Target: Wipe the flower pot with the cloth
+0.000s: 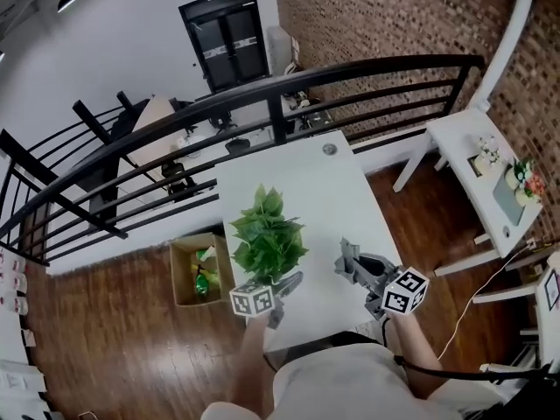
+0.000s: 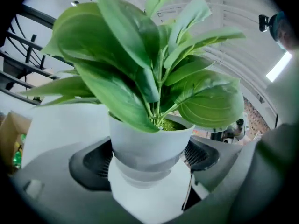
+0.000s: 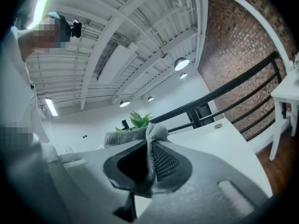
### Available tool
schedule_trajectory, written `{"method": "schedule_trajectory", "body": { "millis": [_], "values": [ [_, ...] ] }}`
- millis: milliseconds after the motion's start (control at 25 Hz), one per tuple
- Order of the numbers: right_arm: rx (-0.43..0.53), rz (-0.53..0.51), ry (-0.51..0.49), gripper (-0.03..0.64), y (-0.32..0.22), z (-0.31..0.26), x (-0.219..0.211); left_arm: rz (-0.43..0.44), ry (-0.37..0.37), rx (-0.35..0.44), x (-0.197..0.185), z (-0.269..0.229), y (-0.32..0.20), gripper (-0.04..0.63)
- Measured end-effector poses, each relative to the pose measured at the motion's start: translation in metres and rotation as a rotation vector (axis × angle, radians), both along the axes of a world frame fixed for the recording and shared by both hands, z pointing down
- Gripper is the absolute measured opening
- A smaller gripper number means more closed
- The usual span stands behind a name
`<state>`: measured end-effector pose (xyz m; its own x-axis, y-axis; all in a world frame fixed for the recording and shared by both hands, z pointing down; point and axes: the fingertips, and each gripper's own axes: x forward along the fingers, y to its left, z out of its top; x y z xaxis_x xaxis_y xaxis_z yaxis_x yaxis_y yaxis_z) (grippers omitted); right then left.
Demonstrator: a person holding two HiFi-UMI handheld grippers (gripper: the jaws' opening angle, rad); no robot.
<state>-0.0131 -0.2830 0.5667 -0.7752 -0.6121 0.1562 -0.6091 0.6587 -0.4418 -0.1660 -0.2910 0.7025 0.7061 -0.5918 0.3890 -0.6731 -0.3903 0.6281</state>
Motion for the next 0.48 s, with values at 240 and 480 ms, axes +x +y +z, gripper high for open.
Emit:
{"method": "schedule_trajectory", "body": {
  "millis": [240,480],
  "values": [
    [-0.029,0.004,0.057,0.012,0.021,0.014,0.001,-0.016,-0.291,0.023,-0.013,0.078,-0.001,0.503],
    [-0.045,0.014,0.091,0.012,0.035,0.022,-0.003,-0.013,-0.435,0.197,-0.005,0.090,-0.005,0.503]
  ]
}}
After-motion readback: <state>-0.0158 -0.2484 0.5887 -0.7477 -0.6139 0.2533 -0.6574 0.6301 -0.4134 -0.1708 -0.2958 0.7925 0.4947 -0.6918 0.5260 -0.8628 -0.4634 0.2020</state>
